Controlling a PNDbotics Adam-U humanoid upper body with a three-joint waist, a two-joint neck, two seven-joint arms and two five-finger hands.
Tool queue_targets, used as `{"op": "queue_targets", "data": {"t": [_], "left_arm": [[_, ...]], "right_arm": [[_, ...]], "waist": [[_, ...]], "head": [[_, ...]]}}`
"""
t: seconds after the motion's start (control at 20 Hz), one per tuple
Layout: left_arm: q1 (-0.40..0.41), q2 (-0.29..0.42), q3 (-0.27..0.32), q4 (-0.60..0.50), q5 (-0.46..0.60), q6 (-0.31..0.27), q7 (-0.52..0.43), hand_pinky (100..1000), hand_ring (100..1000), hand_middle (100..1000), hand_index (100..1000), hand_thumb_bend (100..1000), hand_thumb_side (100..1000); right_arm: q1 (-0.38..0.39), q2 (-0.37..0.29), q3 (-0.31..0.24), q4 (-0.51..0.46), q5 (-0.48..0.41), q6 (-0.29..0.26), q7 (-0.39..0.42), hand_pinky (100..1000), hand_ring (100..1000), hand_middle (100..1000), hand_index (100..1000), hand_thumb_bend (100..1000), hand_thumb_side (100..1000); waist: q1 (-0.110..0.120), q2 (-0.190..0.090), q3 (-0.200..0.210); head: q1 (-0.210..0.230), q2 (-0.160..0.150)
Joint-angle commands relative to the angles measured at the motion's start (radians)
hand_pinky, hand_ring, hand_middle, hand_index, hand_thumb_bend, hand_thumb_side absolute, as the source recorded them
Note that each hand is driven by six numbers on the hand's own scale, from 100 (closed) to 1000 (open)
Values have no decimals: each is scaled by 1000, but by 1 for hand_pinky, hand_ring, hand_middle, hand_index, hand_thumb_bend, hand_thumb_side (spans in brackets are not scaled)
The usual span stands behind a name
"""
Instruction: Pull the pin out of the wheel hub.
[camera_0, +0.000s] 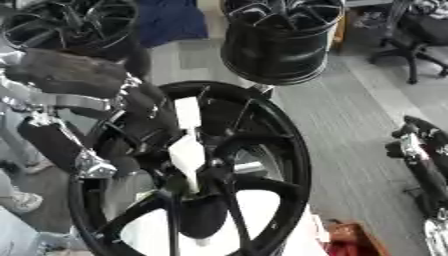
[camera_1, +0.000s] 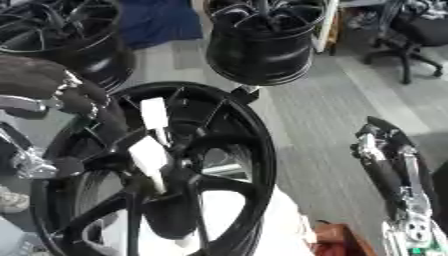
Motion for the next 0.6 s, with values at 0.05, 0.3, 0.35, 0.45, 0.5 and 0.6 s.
{"op": "queue_targets", "data": {"t": [0.05, 0.3, 0.35, 0.45, 0.5, 0.6], "left_arm": [[-31, -20, -24, 55, -65, -157, -108, 614, 445, 787, 891, 294, 289], [-57, -81, -47, 141, -141, -216, -108, 616, 437, 806, 908, 472, 436], [-62, -93, -53, 158, -156, -229, -108, 616, 437, 808, 909, 481, 440], [-70, -112, -61, 192, -185, -255, -108, 620, 437, 813, 912, 511, 450], [-73, -120, -64, 207, -200, -267, -108, 623, 438, 820, 916, 529, 452], [-78, -133, -63, 235, -223, -286, -108, 625, 447, 828, 916, 529, 445]], "right_arm": [[-4, -18, 2, -14, 0, -3, 4, 579, 568, 588, 807, 100, 546], [-4, -16, 3, -13, -1, -4, 6, 579, 569, 588, 807, 100, 547], [-4, -16, 3, -13, -1, -4, 6, 579, 569, 588, 807, 100, 547], [-3, -15, 4, -12, -2, -4, 6, 579, 569, 588, 807, 100, 548], [-3, -15, 4, -12, -2, -4, 6, 579, 569, 588, 807, 100, 548], [-3, -15, 4, -12, -3, -4, 6, 579, 569, 588, 807, 100, 549]], "waist": [[-1, -10, 0], [-1, -11, -2], [-1, -11, -2], [-1, -11, -4], [-1, -11, -5], [0, -10, -7]], "head": [[-1, -2], [-2, -2], [-2, -2], [-3, -2], [-3, -2], [-3, -2]]}}
